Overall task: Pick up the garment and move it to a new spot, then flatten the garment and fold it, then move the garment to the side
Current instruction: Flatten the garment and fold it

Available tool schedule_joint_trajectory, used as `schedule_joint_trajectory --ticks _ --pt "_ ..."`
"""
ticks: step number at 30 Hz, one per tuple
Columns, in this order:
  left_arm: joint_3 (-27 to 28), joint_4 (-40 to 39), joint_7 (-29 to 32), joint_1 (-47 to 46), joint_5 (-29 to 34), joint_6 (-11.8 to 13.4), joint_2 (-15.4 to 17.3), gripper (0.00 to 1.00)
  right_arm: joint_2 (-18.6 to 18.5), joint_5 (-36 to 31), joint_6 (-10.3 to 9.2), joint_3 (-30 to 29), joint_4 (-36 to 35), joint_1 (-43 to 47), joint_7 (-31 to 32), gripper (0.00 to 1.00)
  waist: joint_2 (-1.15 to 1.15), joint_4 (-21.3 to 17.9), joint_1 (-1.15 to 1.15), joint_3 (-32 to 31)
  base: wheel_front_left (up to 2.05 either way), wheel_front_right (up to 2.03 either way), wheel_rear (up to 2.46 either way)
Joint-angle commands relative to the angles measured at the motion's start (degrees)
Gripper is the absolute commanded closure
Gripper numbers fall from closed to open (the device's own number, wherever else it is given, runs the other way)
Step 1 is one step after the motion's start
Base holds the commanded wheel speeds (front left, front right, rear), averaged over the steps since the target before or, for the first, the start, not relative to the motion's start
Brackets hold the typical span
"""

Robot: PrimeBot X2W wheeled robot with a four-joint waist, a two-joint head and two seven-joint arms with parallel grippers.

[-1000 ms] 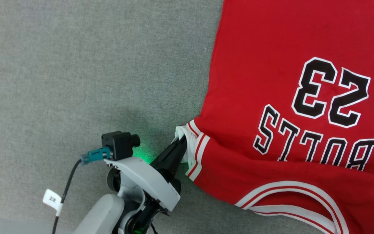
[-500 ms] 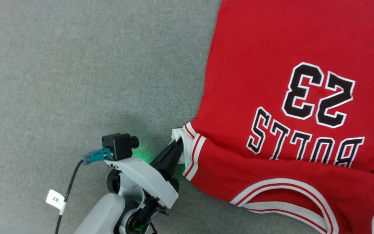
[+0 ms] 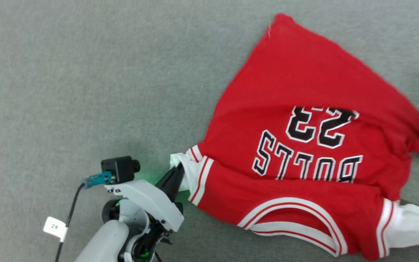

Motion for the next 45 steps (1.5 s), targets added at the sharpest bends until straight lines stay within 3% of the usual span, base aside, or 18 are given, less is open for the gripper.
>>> schedule_joint_trajectory --ticks 1,9,22,24,25,31,35,39,45 --pt "0.5 1.0 0.0 0.0 0.5 0.9 0.9 1.00 -1.0 1.0 -0.06 2.6 -1.6 6.0 0.6 1.00 0.00 -3.3 0.00 -3.3 0.00 0.00 0.00" --pt "0.9 0.9 0.3 -1.7 1.3 1.6 2.2 1.00 -4.9 3.8 -0.05 5.3 -12.8 20.0 -0.1 1.00 0.00 -6.7 0.00 -4.1 0.00 0.00 0.00" --pt "0.8 -0.6 0.7 -0.8 1.4 2.6 3.0 1.00 -1.8 2.0 -0.06 4.9 -19.3 29.6 0.2 1.00 0.00 -9.0 0.00 -2.5 0.00 0.00 0.00" --pt "0.6 -0.6 0.6 -0.8 1.5 2.6 2.8 1.00 -1.2 1.6 -0.08 2.8 -19.2 29.2 -1.4 0.14 0.00 -9.0 0.00 -2.4 0.00 0.00 0.00" --pt "0.5 -0.7 0.7 -0.8 1.5 2.7 2.7 1.00 -1.4 1.3 -0.08 1.8 -20.1 28.4 -2.1 0.00 0.00 -8.9 0.00 -2.4 0.00 0.00 0.00" --pt "0.0 -1.1 0.4 -1.1 1.6 2.5 2.4 1.00 -8.0 2.7 -0.04 -9.3 -25.7 21.6 -4.7 0.00 0.00 -8.1 0.00 -1.8 0.00 0.00 0.00" --pt "-0.4 -1.5 0.2 -2.2 1.9 2.1 1.6 1.00 -9.6 -3.8 -0.04 -15.1 -26.2 15.2 -5.0 0.00 0.00 -6.8 0.00 -0.2 0.00 0.00 0.00" --pt "-1.0 -1.0 0.1 -3.1 2.0 1.8 0.9 1.00 -4.2 -9.4 -0.05 -17.7 -23.8 9.6 -3.6 0.00 0.00 -5.1 0.00 1.8 0.00 0.00 0.00" --pt "-1.4 0.5 -0.6 -4.6 2.0 1.3 -0.4 1.00 2.3 -14.2 -0.06 -16.2 -18.3 3.3 0.6 0.00 0.00 -2.4 0.00 4.6 0.00 0.00 0.00"
